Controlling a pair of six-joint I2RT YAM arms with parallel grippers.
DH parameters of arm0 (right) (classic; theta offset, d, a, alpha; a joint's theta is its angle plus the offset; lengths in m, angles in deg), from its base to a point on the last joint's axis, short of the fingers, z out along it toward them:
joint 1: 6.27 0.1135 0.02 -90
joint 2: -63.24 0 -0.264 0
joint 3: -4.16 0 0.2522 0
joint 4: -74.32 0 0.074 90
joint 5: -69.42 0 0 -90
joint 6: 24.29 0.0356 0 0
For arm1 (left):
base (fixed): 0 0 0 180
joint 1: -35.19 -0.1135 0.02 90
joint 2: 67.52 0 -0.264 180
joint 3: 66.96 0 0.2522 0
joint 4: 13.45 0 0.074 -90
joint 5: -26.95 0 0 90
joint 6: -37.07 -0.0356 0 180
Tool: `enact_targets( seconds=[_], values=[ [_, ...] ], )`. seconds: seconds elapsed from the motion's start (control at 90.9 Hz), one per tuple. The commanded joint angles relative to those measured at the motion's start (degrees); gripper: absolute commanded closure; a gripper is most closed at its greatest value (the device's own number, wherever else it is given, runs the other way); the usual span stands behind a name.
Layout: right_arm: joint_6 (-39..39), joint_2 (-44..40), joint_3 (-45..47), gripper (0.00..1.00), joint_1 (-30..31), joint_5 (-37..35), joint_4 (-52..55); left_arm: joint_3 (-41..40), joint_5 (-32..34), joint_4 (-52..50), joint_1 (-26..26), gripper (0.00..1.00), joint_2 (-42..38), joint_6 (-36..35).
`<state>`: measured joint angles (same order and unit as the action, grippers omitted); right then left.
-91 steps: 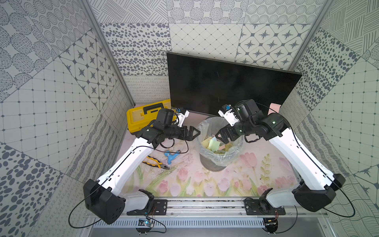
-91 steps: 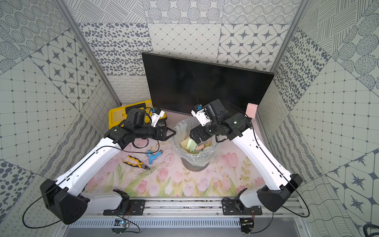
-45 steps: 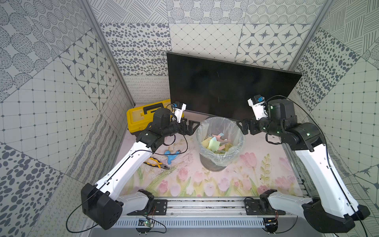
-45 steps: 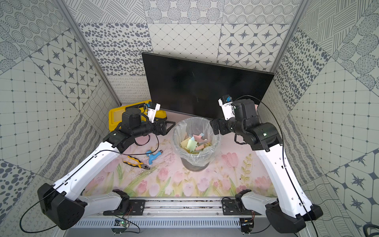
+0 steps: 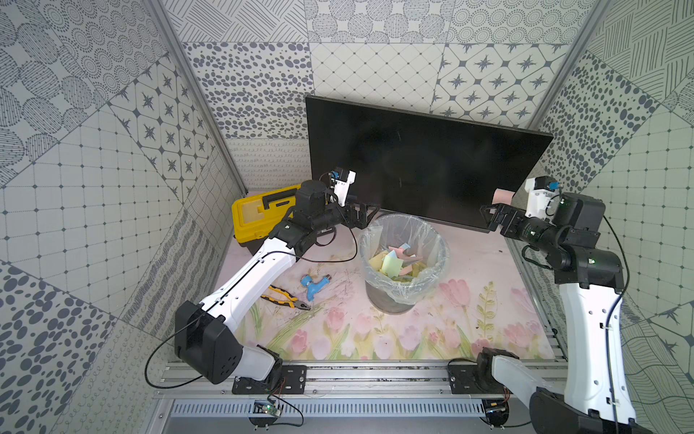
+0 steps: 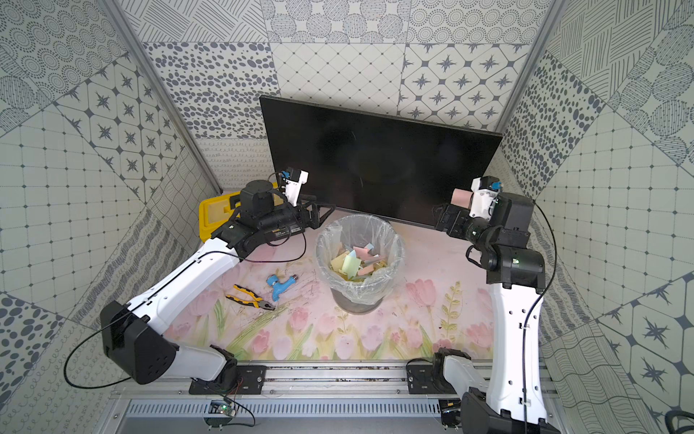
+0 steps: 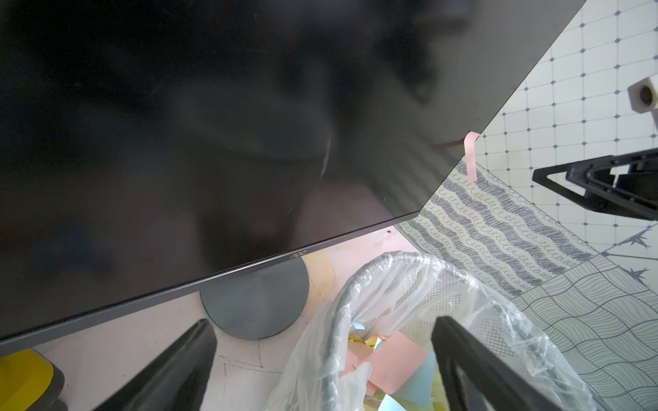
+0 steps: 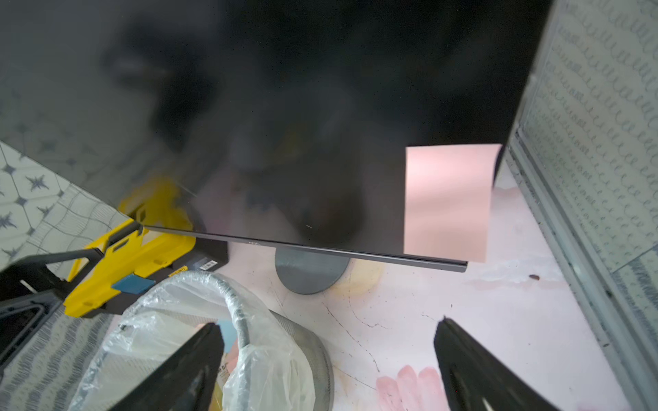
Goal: Remove the sticky note from the monitor
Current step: Tear off the sticky note from the monitor.
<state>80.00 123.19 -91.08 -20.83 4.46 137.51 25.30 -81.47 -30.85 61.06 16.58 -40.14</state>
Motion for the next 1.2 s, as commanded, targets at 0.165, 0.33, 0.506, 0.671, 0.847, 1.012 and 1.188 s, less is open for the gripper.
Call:
enact_targets(
  seconds=[0.165,0.33,0.506,0.671,0.847,1.012,1.188],
  values=[
    [10.41,-0.76,7.31,0.07,-13.93,17.34,-12.57,8.81,1.09,1.93,2.83,0.00,7.41,-4.34],
    [16.51,0.04,13.06,0.14,-19.60,24.52,-21.34,10.90,1.22,2.86,3.22,0.00,10.07,-4.26],
    [27.95,2.73,18.79,0.23,-23.21,33.05,-32.95,12.41,0.68,4.19,3.31,0.00,12.01,-4.60],
    [30.12,4.87,20.56,0.28,-23.27,34.78,-37.42,14.28,0.95,3.88,3.30,0.01,13.81,-4.54],
    [36.54,6.62,24.45,0.32,-23.20,35.46,-46.31,15.89,0.98,3.66,3.27,0.01,15.63,-4.04],
    [37.79,8.82,25.49,0.32,-21.73,35.60,-48.80,17.39,1.09,3.32,3.31,0.00,17.01,-3.50],
    [38.56,10.83,25.75,0.32,-19.73,35.48,-50.84,18.38,1.44,3.13,3.31,0.00,18.08,-3.87]
  ],
)
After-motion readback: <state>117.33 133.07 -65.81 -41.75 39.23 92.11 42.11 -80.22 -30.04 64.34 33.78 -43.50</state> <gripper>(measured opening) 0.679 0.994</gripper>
